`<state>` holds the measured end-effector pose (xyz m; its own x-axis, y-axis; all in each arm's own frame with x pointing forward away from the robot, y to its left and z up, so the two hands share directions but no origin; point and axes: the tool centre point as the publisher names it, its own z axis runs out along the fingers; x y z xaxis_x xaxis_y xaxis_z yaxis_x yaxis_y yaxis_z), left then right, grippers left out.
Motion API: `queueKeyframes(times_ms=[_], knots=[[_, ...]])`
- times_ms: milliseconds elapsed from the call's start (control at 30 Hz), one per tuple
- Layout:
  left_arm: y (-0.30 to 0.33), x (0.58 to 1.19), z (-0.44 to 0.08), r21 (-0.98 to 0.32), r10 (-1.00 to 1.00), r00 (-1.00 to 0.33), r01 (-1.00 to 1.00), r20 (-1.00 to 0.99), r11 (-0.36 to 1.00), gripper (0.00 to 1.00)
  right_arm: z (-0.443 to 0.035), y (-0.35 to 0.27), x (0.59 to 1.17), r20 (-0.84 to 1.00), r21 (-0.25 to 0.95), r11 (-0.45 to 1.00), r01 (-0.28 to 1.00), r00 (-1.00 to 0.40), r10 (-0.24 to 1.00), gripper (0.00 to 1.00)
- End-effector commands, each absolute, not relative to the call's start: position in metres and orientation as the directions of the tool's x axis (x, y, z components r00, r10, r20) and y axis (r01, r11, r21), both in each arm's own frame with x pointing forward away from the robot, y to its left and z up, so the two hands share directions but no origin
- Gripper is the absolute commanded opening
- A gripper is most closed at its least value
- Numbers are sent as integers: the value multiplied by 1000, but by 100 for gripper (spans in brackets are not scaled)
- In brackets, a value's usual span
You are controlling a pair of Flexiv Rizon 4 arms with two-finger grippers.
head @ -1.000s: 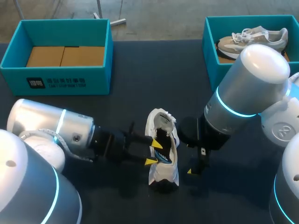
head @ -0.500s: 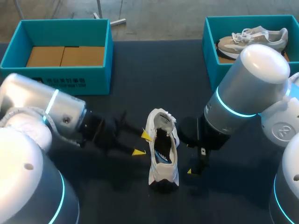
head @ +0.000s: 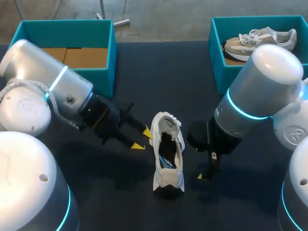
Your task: Take the shoe out of the shoebox, open the shoe tongue, remove and reinsert the insole, then place the shoe into the shoebox
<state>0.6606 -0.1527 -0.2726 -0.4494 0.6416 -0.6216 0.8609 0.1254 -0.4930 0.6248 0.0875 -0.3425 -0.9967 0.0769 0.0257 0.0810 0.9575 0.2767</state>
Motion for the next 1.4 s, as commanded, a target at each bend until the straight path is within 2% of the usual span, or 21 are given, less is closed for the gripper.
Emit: queueKeyframes(times_ms=[33, 100, 167, 267, 533, 1400], knots=[[-158, 661, -268, -469, 785, -373, 875, -495, 121, 35, -327, 53, 614, 28, 299, 952, 63, -998, 57, 100], [-160, 661, -268, -466, 806, -358, 877, -472, 117, 31, -324, 45, 612, 33, 287, 957, 52, -998, 44, 100], [-162, 660, -268, -451, 832, -335, 885, -443, 116, 22, -322, 36, 611, 33, 286, 957, 51, -999, 43, 100], [-165, 657, -268, -438, 871, -295, 893, -393, 104, 0, -319, 20, 608, 34, 290, 956, 50, -999, 42, 100], [-181, 654, -263, -390, 943, -191, 918, -273, 73, 0, -315, -9, 603, 55, 289, 956, 58, -998, 44, 100], [-183, 655, -262, -388, 944, -188, 919, -270, 72, 0, -315, -9, 603, 55, 289, 956, 58, -998, 44, 100]])
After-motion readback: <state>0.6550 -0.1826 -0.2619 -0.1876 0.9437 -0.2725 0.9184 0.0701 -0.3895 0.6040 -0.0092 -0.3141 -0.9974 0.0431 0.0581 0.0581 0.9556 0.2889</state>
